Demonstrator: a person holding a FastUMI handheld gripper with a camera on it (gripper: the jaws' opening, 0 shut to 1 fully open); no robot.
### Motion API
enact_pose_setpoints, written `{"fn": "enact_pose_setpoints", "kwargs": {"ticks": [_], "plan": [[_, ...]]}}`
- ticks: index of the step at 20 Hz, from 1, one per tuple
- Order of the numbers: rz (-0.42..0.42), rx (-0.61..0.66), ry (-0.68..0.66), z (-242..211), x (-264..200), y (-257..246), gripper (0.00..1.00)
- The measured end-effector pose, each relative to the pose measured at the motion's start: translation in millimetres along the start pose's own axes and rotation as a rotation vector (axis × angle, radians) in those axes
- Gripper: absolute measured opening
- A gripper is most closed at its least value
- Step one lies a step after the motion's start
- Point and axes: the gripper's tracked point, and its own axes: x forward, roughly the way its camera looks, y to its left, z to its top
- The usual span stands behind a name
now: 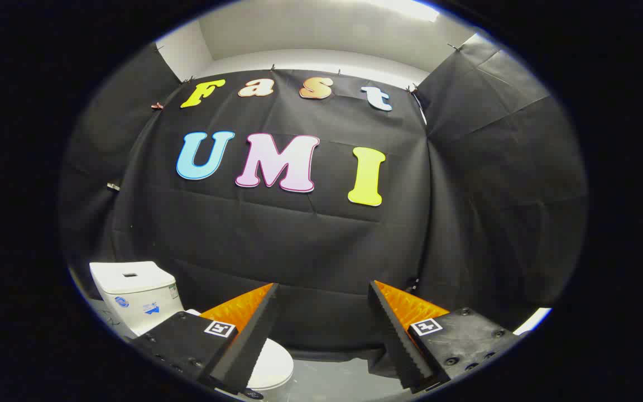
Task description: Open the toilet lid.
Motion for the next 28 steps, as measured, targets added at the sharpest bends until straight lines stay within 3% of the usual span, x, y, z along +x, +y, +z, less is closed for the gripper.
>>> {"fn": "enact_pose_setpoints", "kwargs": {"ticks": [28], "plan": [[-0.006,0.022,0.000,0,-2,28,0.98]]}}
